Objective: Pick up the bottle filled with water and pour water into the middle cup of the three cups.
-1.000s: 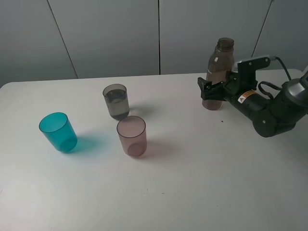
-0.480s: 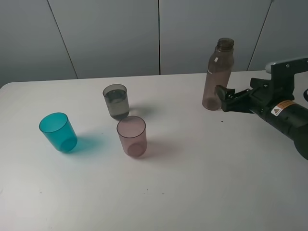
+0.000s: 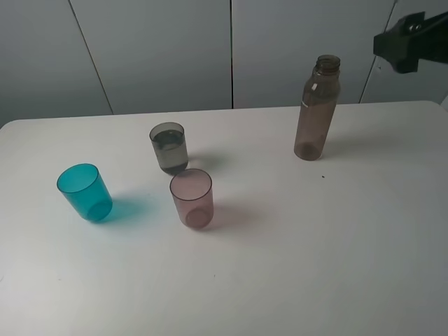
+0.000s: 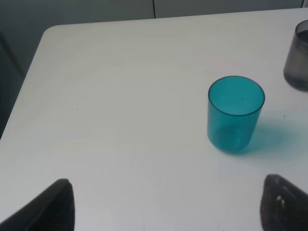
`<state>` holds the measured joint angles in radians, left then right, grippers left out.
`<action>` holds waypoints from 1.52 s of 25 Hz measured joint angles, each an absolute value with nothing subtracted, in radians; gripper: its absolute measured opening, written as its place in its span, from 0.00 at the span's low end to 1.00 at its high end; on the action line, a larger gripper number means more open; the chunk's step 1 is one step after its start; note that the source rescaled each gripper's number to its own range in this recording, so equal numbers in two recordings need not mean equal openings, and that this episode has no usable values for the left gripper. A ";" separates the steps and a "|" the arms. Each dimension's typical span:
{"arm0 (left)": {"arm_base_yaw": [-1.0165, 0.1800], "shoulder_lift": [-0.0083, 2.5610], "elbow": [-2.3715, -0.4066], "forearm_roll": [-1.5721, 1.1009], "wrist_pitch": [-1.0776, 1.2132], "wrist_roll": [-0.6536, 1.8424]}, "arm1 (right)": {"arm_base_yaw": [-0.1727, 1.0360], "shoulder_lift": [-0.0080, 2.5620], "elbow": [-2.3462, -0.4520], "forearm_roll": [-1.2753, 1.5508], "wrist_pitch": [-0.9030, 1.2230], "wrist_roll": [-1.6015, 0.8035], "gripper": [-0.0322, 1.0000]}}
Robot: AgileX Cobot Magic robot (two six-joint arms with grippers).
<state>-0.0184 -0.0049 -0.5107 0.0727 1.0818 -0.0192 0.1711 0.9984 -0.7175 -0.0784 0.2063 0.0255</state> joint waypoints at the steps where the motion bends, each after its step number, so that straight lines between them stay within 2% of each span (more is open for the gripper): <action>1: -0.018 -0.005 -0.511 0.073 1.082 -0.019 | 0.171 0.966 -0.749 -0.066 0.300 0.025 1.00; 4: -0.018 -0.005 -0.511 0.073 1.082 -0.019 | 0.171 0.874 -0.829 -0.039 0.553 0.025 1.00; 8: -0.018 -0.005 -0.511 0.073 1.082 -0.019 | 0.171 0.737 -0.834 0.000 0.790 0.025 1.00; 16: -0.018 -0.005 -0.511 0.073 1.082 -0.019 | 0.171 0.361 -0.672 0.020 1.038 0.010 1.00; 26: -0.018 -0.005 -0.511 0.073 1.082 -0.019 | 0.171 0.018 -0.516 0.022 1.108 0.006 1.00; 38: -0.018 -0.005 -0.511 0.073 1.082 -0.019 | 0.165 -0.001 -0.512 0.022 1.098 0.006 1.00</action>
